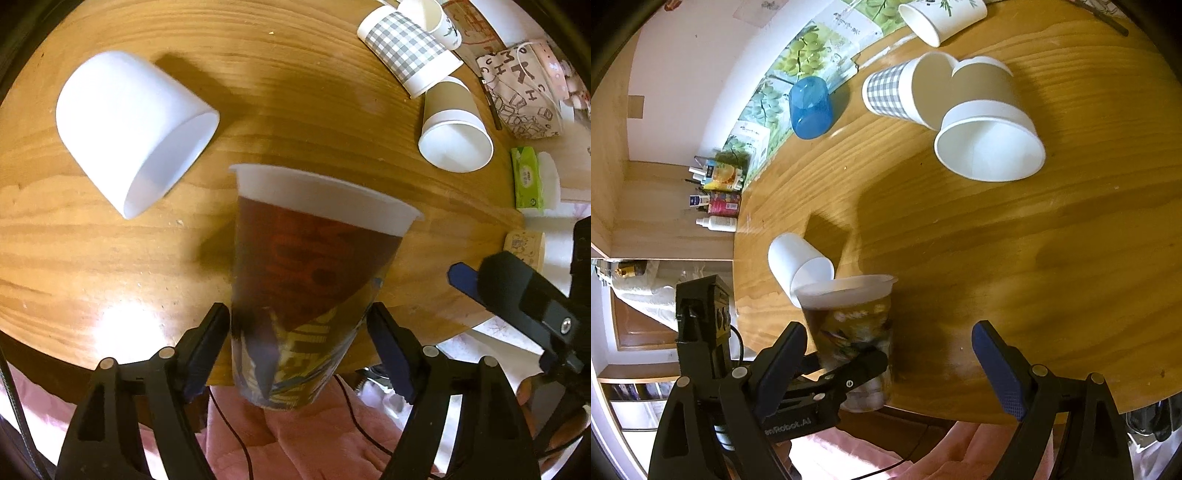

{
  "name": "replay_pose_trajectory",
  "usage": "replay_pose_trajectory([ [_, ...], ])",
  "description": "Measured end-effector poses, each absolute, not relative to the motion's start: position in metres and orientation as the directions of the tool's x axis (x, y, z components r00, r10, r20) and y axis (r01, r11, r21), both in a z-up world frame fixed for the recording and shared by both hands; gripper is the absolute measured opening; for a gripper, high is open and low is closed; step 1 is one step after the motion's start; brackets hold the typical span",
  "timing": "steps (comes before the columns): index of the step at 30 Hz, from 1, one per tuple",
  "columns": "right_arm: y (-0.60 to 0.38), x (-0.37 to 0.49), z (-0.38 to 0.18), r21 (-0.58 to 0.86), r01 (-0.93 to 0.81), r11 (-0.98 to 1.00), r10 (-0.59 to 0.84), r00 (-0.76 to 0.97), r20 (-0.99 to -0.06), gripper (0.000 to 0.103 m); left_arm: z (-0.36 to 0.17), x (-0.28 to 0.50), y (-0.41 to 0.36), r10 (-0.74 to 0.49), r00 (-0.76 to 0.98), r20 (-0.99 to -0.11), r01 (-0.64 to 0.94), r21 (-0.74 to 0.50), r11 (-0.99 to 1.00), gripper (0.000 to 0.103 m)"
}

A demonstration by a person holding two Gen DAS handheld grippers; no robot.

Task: Flip cup upright
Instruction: 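Grasp the cup with the right gripper while the left gripper releases it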

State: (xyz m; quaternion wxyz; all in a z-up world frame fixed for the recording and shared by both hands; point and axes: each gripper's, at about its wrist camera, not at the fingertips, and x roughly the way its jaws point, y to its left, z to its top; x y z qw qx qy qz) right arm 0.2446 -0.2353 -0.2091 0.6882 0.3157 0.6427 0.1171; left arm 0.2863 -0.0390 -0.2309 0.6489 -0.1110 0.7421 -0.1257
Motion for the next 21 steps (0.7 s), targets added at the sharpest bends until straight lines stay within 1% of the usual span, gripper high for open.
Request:
replay_pose_trajectory([
  [12, -0.222, 0.249, -0.224, 0.604, 0.250, 0.757, 0.605, 0.080, -0.792, 0.092, -0.220, 0.277, -0.035, -0.330, -0.124, -0.936, 0.015, -0.335, 0.942, 0.080],
  [16, -0.214, 0.251, -0.228, 0.603, 0.246, 0.758, 0.610, 0.057, -0.790, 0.092, -0.216, 0.268, -0.027, -0.348, -0.131, -0.928, 0.003, -0.351, 0.936, 0.080],
  [21, -0.206, 0.256, -0.235, 0.607, 0.244, 0.756, 0.620, 0.029, -0.784, 0.092, -0.206, 0.260, -0.019, -0.374, -0.094, -0.923, 0.016, -0.377, 0.926, 0.080],
])
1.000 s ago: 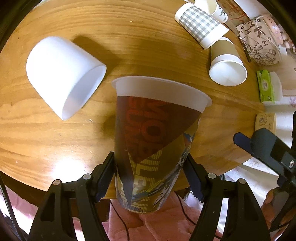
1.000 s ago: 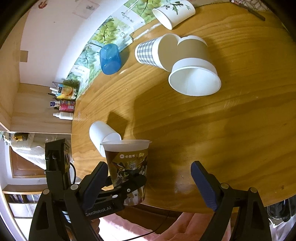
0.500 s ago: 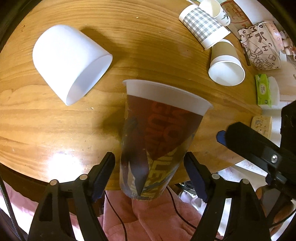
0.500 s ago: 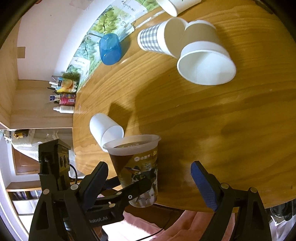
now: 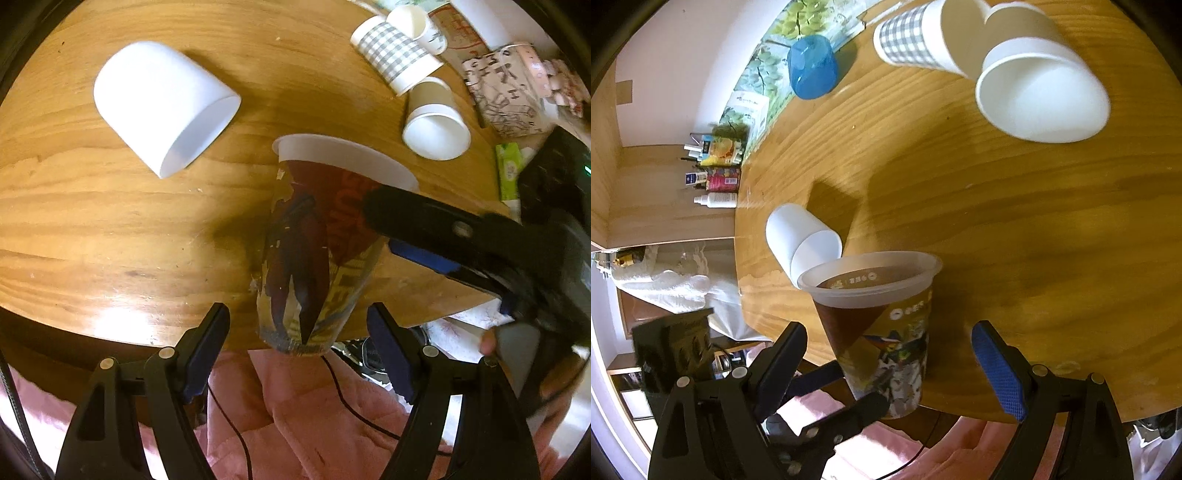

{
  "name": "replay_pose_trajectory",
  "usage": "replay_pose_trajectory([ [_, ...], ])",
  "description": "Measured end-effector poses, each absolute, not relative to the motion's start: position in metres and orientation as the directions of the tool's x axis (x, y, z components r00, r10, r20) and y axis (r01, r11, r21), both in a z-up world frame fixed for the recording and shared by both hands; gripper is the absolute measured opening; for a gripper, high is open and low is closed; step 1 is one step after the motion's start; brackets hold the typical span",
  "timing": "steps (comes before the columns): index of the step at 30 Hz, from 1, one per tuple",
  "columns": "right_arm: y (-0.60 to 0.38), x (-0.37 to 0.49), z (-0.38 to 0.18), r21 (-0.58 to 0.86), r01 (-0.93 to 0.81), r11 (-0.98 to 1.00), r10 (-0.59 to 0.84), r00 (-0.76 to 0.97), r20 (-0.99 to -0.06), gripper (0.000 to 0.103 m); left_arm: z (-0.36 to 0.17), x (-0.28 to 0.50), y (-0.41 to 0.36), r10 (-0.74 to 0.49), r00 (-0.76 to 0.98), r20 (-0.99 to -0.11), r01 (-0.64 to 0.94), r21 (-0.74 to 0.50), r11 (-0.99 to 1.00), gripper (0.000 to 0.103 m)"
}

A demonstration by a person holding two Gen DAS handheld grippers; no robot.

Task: Flip cup upright
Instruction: 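Grasp the cup with the right gripper while the left gripper releases it, then lower the upright cup onto the desk with the right gripper and open it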

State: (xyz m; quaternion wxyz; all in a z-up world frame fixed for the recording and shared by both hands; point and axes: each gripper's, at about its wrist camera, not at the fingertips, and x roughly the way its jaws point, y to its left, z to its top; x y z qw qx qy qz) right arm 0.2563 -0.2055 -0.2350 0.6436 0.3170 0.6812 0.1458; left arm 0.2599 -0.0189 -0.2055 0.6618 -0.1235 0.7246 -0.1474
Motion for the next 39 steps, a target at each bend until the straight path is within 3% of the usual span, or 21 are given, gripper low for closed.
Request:
replay_pose_trajectory([
  [9, -0.191, 0.265, -0.243, 0.579, 0.220, 0.785, 0.594, -0.005, -0.804, 0.092, -0.175, 0.242, 0.008, -0.397, 0.096, -0.913, 0.062, -0.393, 0.918, 0.080],
  [19, -0.181, 0.275, -0.248, 0.554, 0.180, 0.813, 0.567, -0.020, -0.824, 0.092, -0.142, 0.218, 0.028, -0.306, 0.398, -0.865, 0.041, -0.316, 0.948, 0.080],
  [21, -0.180, 0.276, -0.247, 0.551, 0.175, 0.816, 0.563, -0.019, -0.827, 0.088, -0.141, 0.217, 0.029, -0.293, 0.432, -0.853, 0.033, -0.310, 0.950, 0.080],
  [26, -0.176, 0.281, -0.250, 0.548, 0.162, 0.821, 0.559, -0.028, -0.829, 0.080, -0.139, 0.217, 0.031, -0.304, 0.458, -0.835, 0.021, -0.331, 0.943, 0.080],
  [39, -0.173, 0.279, -0.244, 0.533, 0.095, 0.841, 0.534, 0.022, -0.845, 0.078, -0.133, 0.214, 0.029, -0.344, 0.448, -0.825, 0.055, -0.359, 0.932, 0.080],
])
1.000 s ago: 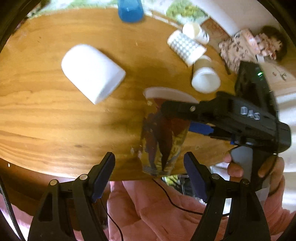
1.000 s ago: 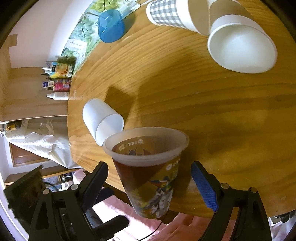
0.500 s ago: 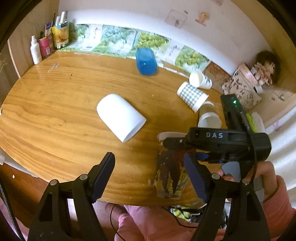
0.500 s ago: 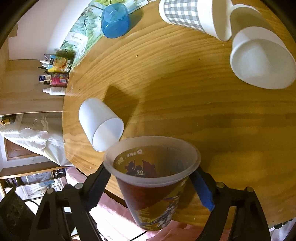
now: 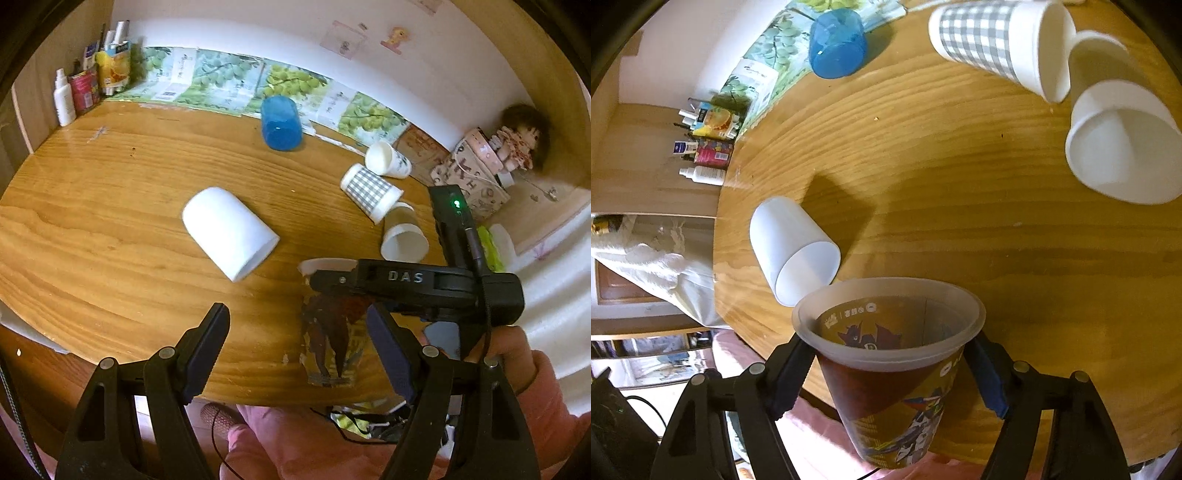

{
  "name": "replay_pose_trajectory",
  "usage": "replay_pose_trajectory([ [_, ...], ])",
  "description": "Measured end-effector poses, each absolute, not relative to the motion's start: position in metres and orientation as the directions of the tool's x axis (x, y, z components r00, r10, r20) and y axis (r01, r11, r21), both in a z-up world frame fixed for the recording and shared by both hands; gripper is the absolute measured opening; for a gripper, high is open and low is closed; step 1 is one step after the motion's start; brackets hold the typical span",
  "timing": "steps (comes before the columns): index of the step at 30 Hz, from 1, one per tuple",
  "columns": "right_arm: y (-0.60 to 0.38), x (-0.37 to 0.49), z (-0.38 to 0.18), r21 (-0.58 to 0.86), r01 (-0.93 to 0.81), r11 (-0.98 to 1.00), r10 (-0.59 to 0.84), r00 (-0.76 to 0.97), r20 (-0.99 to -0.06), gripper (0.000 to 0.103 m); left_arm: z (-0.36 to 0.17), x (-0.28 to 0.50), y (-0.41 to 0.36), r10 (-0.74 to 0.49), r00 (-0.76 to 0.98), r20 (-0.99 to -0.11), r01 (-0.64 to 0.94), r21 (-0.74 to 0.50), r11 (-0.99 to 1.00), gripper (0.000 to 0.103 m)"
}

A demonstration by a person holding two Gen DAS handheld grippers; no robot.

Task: Flip cup upright
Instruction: 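Lower the upright cup onto the desk with the right gripper and open it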

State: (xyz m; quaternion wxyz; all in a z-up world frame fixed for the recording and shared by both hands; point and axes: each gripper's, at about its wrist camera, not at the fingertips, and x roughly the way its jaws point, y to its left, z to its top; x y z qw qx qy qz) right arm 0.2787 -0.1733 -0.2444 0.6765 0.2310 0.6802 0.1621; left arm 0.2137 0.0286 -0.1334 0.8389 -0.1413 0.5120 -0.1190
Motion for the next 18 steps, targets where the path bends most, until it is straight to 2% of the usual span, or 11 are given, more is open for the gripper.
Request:
replay_pose_trajectory([
  [11, -0.169, 0.271, -0.219, 0.481, 0.020, 0.876, 0.472, 0.166, -0.866, 0.077, -0.127, 0.205, 0.025, -0.339, 0.454, -0.824, 0.106, -0.328, 0.939, 0.080],
  [18, -0.174, 0.261, -0.194, 0.437, -0.009, 0.900, 0.414, 0.339, -0.845, 0.077, -0.123, 0.195, 0.026, -0.353, 0.457, -0.817, 0.135, -0.328, 0.935, 0.080],
])
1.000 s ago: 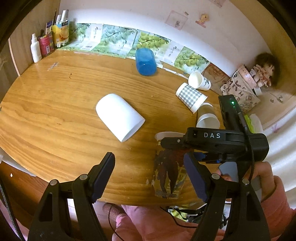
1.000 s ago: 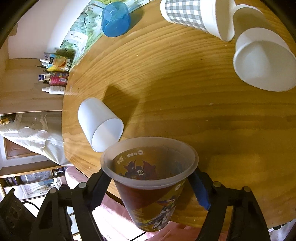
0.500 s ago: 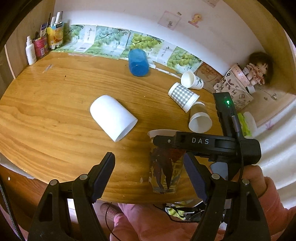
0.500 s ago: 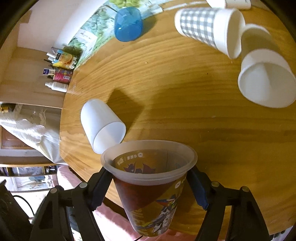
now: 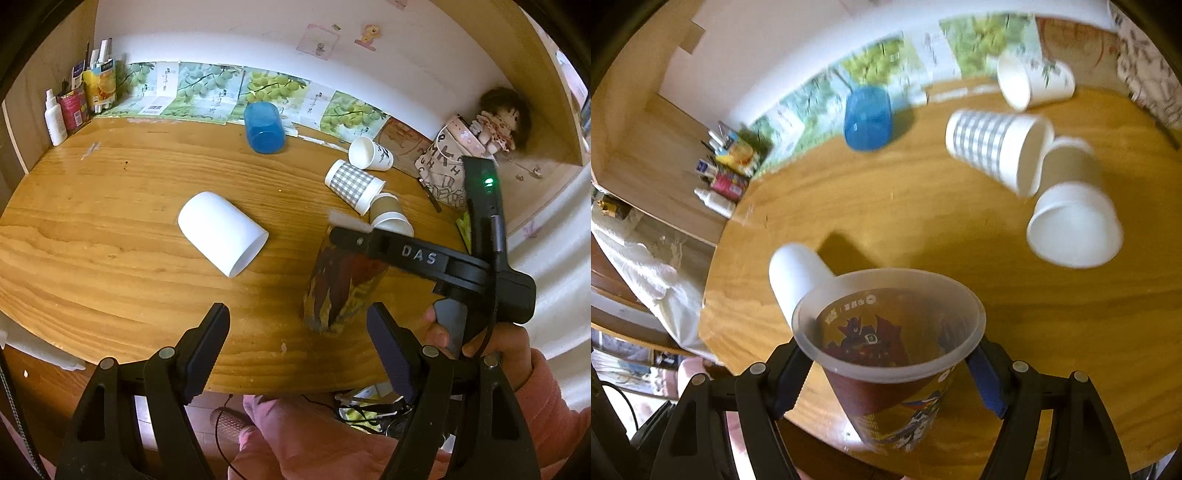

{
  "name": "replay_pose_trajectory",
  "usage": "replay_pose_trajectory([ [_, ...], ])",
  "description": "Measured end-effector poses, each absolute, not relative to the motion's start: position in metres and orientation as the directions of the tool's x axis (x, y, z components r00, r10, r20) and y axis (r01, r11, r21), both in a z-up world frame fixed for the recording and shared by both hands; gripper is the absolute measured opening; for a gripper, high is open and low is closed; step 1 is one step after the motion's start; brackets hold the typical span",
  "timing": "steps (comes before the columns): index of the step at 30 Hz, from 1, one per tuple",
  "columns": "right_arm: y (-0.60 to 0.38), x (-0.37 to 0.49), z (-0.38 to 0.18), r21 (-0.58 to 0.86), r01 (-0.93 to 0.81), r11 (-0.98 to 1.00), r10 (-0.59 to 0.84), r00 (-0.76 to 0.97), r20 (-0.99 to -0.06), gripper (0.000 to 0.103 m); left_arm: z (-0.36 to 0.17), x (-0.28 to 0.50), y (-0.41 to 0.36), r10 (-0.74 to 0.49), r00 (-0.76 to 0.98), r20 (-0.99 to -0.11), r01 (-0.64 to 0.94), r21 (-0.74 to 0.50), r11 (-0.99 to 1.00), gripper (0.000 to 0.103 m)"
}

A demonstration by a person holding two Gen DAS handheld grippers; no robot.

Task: Flip cup upright
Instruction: 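Lower the upright cup onto the desk with the right gripper and open it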

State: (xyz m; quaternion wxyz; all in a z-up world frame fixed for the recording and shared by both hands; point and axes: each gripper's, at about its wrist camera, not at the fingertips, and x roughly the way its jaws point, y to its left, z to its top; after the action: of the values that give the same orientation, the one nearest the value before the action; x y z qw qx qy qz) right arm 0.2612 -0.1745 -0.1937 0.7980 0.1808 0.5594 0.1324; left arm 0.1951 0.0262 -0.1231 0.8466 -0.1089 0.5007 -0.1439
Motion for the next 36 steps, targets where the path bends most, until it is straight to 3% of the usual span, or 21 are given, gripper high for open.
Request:
replay_pose_trajectory([
  [10, -0.174, 0.238, -0.170, 0.308, -0.039, 0.950, 0.266, 0.615, -0.743, 0.077, -0.121, 0.183, 0.047, -0.327, 0.468, -0.821, 0.116, -0.310, 0.944, 0.080],
  [17, -0.160, 0.208, -0.175, 0.145, -0.049, 0.988, 0.129, 0.781, -0.611, 0.077, -0.117, 0.174, 0.062, -0.301, 0.495, -0.815, 0.087, -0.298, 0.951, 0.080],
  [26, -0.138, 0.178, -0.184, 0.033, -0.061, 0.998, 0.070, 0.875, -0.479, 0.077, -0.115, 0.166, 0.076, -0.297, 0.520, -0.801, 0.051, -0.318, 0.947, 0.080],
  [36, -0.121, 0.163, -0.201, -0.055, -0.113, 0.992, 0.075, 0.885, -0.460, 0.077, -0.114, 0.158, 0.081, -0.267, 0.528, -0.806, 0.020, -0.302, 0.953, 0.080],
])
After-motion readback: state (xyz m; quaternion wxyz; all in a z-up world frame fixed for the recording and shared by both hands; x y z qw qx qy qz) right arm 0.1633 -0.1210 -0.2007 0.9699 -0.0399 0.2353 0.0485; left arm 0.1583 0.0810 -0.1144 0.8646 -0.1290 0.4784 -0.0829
